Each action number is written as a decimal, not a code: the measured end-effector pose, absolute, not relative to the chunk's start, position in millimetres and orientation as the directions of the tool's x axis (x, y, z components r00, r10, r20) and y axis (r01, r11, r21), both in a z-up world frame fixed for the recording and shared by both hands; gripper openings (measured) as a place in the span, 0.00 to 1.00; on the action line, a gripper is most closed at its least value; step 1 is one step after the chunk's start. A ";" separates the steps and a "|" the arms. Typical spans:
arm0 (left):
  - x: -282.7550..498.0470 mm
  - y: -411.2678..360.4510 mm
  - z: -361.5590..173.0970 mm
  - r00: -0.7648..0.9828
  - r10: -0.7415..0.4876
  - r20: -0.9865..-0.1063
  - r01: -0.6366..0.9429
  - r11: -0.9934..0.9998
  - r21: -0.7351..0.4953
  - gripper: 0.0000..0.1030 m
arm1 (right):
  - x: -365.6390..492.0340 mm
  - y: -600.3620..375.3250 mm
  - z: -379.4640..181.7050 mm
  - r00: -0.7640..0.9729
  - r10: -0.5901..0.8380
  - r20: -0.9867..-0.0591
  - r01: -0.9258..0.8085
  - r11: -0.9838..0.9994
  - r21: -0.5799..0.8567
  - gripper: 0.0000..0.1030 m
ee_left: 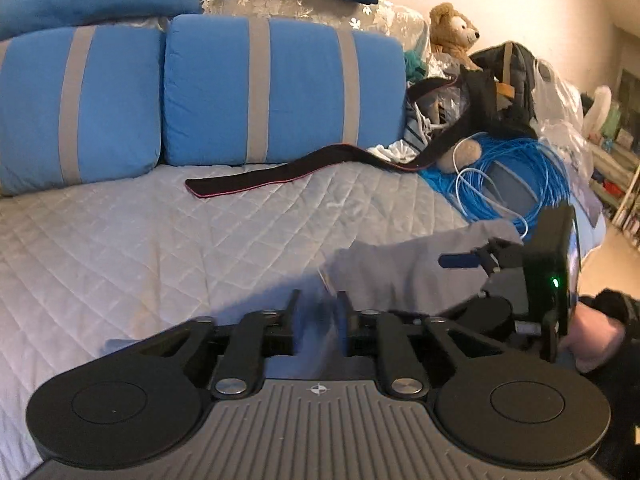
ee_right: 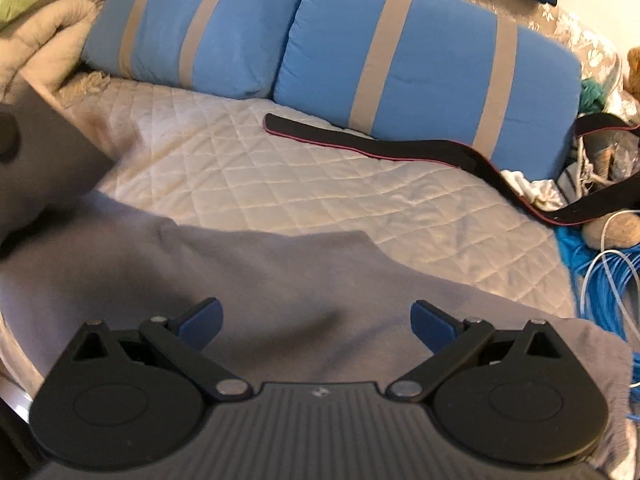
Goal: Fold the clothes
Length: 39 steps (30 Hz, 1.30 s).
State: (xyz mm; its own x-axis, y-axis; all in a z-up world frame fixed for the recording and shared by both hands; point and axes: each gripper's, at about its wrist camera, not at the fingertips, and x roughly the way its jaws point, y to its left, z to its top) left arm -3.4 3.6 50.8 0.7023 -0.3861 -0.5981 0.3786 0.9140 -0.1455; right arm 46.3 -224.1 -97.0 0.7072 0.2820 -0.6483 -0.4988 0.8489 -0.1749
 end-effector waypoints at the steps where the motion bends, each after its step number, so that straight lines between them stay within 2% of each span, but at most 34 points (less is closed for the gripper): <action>1: -3.3 7.9 52.2 0.711 -0.392 -0.583 0.375 0.914 -0.156 0.33 | 44.0 -225.6 -98.3 0.710 0.283 -0.645 -0.505 0.843 -0.186 1.00; 3: -3.4 16.6 56.5 0.737 -0.395 -0.549 0.368 0.915 -0.165 0.55 | 38.8 -226.9 -100.3 0.716 0.290 -0.636 -0.521 0.827 -0.209 1.00; 6: -16.2 25.3 64.2 0.817 -0.338 -0.467 0.345 0.936 -0.073 0.83 | 25.3 -219.9 -101.0 0.725 0.329 -0.606 -0.571 0.778 -0.262 1.00; 8: -26.3 30.4 66.2 0.853 -0.303 -0.424 0.344 0.939 0.022 0.89 | 14.6 -211.9 -101.3 0.725 0.367 -0.582 -0.611 0.733 -0.300 1.00; 9: -28.7 31.0 67.5 0.856 -0.288 -0.430 0.346 0.936 0.061 0.92 | 8.0 -207.5 -101.8 0.724 0.390 -0.569 -0.634 0.702 -0.324 1.00; 12: -33.9 36.0 65.6 0.850 -0.258 -0.459 0.350 0.928 0.125 0.93 | -13.0 -193.9 -104.6 0.719 0.451 -0.529 -0.683 0.599 -0.417 1.00; 14: -38.3 40.7 62.9 0.853 -0.260 -0.453 0.346 0.930 0.119 0.93 | -29.3 -185.8 -110.6 0.724 0.486 -0.490 -0.690 0.499 -0.524 1.00; 17: -41.0 47.4 55.7 0.855 -0.262 -0.447 0.339 0.935 0.102 0.93 | -50.3 -177.2 -127.7 0.764 0.498 -0.411 -0.610 0.348 -0.712 1.00; 21: -40.0 52.1 43.0 0.857 -0.257 -0.446 0.325 0.942 0.082 0.93 | -66.9 -169.4 -162.7 0.815 0.485 -0.317 -0.428 0.136 -0.893 1.00; 24: -37.4 56.4 36.9 0.851 -0.270 -0.450 0.316 0.948 0.028 0.93 | -75.8 -166.4 -177.8 0.814 0.499 -0.298 -0.365 0.040 -0.930 1.00; 34: -29.7 72.0 32.4 0.833 -0.296 -0.467 0.301 0.951 -0.066 0.93 | -86.0 -158.3 -194.3 0.816 0.547 -0.189 -0.200 -0.039 -0.979 0.99; 37: -27.8 71.5 30.5 0.827 -0.295 -0.478 0.302 0.951 -0.064 0.93 | -87.4 -154.6 -198.6 0.811 0.557 -0.177 -0.164 -0.075 -0.984 0.95; 39: -27.6 70.1 28.5 0.824 -0.293 -0.485 0.307 0.950 -0.053 0.93 | -89.1 -152.7 -199.7 0.807 0.561 -0.182 -0.155 -0.097 -0.983 0.88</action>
State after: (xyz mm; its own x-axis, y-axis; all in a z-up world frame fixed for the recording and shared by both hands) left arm -27.6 70.1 28.5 0.8240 -0.2929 -0.4850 0.3069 0.9503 -0.0525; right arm -89.1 -152.7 -199.7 0.8074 0.5612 -0.1822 -0.1547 -0.0966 -0.9832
